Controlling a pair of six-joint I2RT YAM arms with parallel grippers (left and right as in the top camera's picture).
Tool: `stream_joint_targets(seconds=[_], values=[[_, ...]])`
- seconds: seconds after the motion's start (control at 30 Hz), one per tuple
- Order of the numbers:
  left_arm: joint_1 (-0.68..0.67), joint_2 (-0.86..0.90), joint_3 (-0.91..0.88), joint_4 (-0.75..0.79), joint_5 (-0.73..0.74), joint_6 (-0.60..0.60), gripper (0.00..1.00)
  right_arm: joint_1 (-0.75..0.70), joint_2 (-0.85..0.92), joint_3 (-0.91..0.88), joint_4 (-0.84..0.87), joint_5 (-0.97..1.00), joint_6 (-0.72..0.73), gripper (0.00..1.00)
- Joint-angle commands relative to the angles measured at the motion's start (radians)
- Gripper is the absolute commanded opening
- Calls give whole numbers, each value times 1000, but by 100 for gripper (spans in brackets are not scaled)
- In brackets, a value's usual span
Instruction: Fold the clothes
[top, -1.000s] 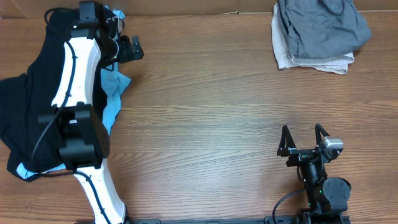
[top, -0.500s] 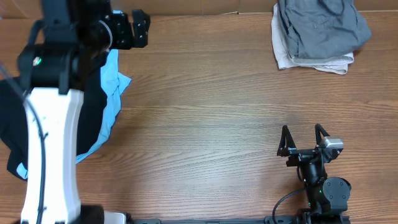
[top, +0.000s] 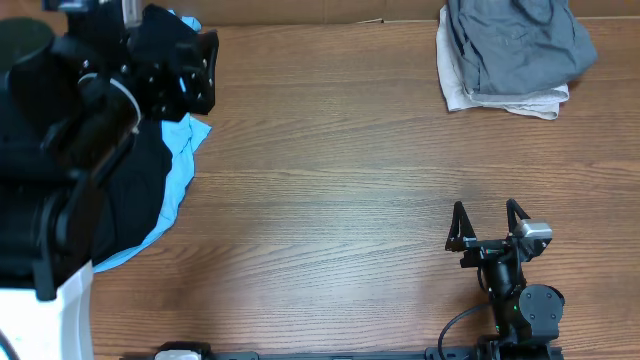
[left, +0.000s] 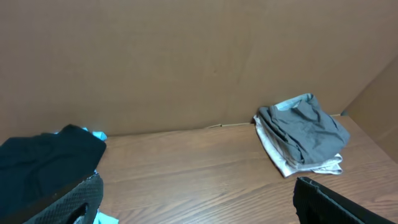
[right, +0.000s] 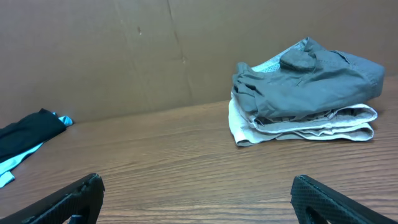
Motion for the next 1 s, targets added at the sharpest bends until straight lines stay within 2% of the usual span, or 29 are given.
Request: stream_joint_targets(seconds=[0.0,0.23,0.37,0.43,0.57,0.7,0.8,0.97], values=[[6,-11,6,-17,5,-6,100,9,-10,-11,3,13,4,100],[6,-48,0,-131,-24,-6,100,9,-10,-11,3,13,4,100],[6,-124,-106,-101,-37,-6,100,9,-10,-11,3,13,4,100],[12,-190,-248,55,-56,-6,100,9,-10,-11,3,13,4,100],[21,-356,-658,534,-59,-5,100,9,-10,-11,3,13,4,100],[21,-488,-1019,901,-60,-6,100,9,-10,-11,3,13,4,100],[21,-573,-1238,1068,-78,-6,100,9,-10,-11,3,13,4,100],[21,-744,-1528,1173,-166,-6,100,9,-10,-11,3,13,4,100]])
